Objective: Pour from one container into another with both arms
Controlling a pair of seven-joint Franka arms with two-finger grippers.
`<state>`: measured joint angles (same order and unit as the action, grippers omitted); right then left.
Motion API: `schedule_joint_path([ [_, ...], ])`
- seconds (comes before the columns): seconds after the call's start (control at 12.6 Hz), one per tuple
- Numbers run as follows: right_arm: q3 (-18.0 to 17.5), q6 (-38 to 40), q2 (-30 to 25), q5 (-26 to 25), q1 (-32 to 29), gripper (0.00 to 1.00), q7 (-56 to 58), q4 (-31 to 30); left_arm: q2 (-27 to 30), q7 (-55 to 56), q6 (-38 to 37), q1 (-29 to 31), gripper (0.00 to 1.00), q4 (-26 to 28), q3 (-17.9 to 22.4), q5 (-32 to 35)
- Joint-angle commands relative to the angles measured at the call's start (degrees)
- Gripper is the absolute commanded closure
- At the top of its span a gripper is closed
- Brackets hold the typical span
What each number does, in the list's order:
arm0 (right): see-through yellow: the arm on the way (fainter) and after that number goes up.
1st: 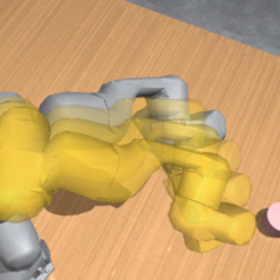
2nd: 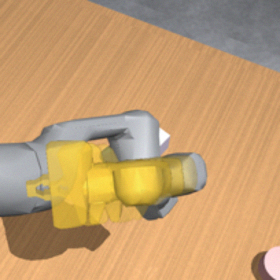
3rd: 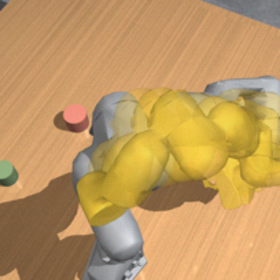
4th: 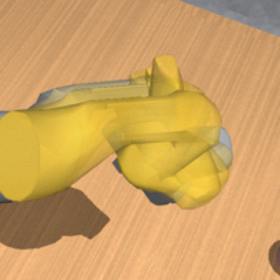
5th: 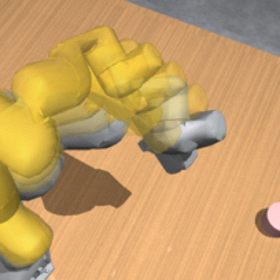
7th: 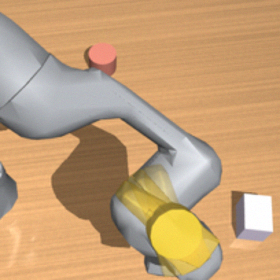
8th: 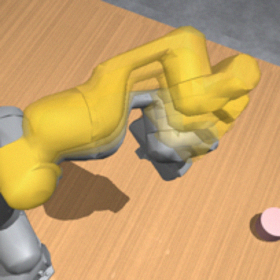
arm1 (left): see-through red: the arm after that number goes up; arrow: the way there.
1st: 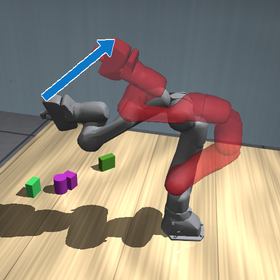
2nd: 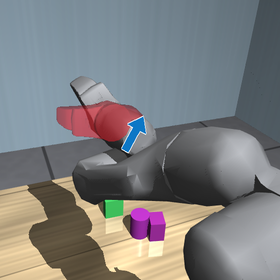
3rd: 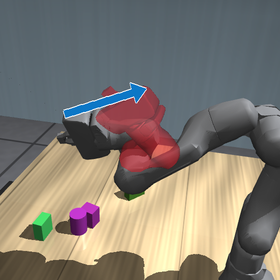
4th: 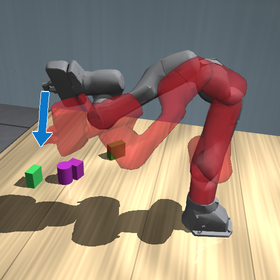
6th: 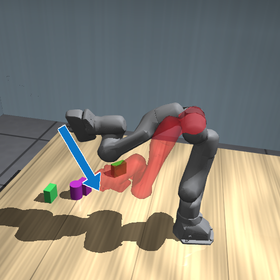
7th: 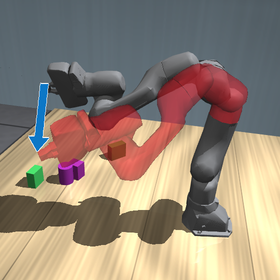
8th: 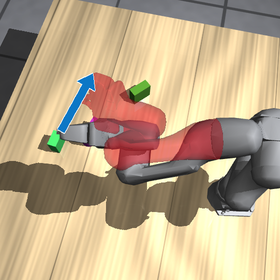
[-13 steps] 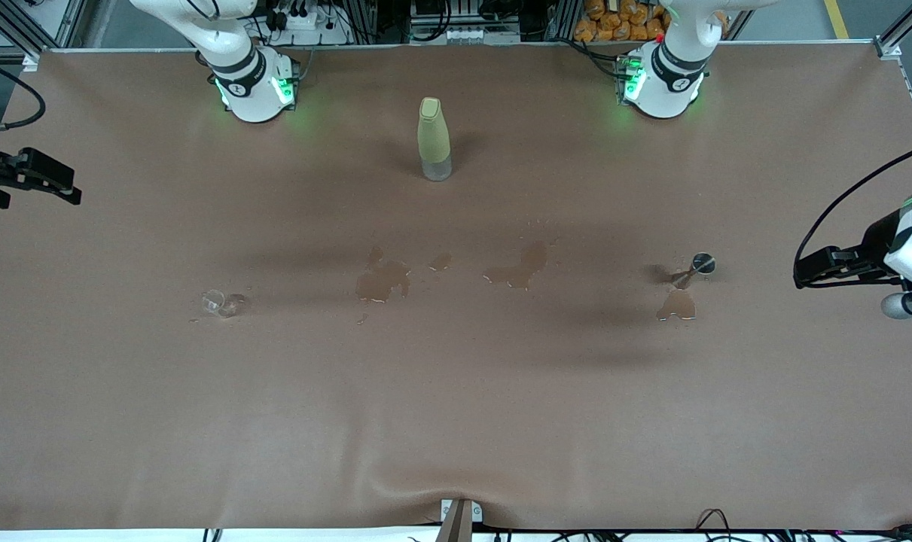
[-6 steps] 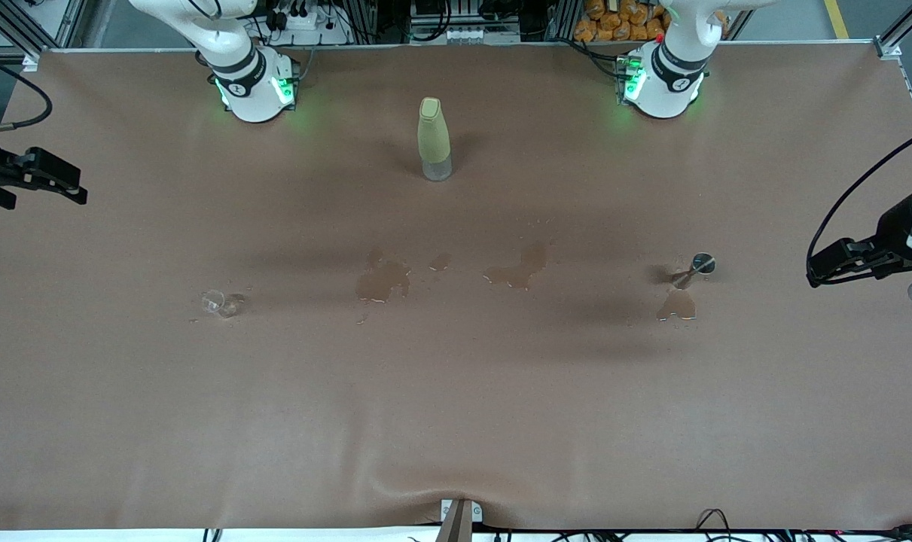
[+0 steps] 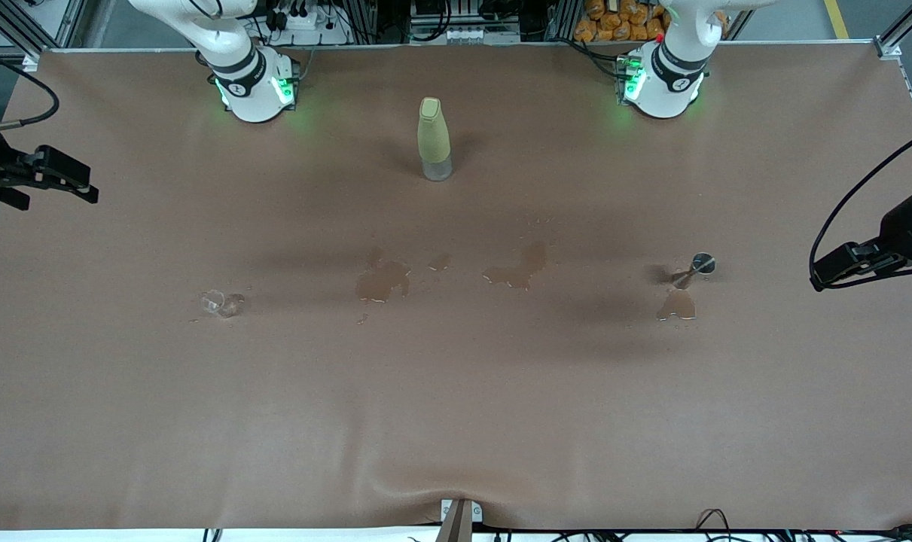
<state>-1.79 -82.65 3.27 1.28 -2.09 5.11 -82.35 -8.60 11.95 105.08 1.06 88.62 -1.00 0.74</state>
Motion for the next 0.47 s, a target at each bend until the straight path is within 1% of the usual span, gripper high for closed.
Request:
schedule_joint_path([
  [0.0, 0.5, -0.1, -0.5, 0.4, 0.3, 0.00, -0.6, -0.5, 1.7, -3.1, -0.2, 0.1, 0.00, 0.8, -0.6, 0.5],
  [0.16, 0.5, 0.1, -0.5, 0.4, 0.0, 0.00, -0.5, -0.5, 1.7, -4.2, -3.7, 0.1, 0.00, -0.2, -0.9, -0.7],
  [0.32, 0.6, 0.2, -0.5, 0.4, -0.1, 0.00, -0.5, -0.4, 1.7, -4.1, -4.7, 0.1, 0.00, -1.3, -0.9, -3.3],
  [0.4, 0.5, 0.1, -0.5, 0.5, -0.2, 0.00, -0.5, -0.3, 1.7, -4.0, -4.9, 0.0, 0.00, -1.7, -0.8, -3.2],
])
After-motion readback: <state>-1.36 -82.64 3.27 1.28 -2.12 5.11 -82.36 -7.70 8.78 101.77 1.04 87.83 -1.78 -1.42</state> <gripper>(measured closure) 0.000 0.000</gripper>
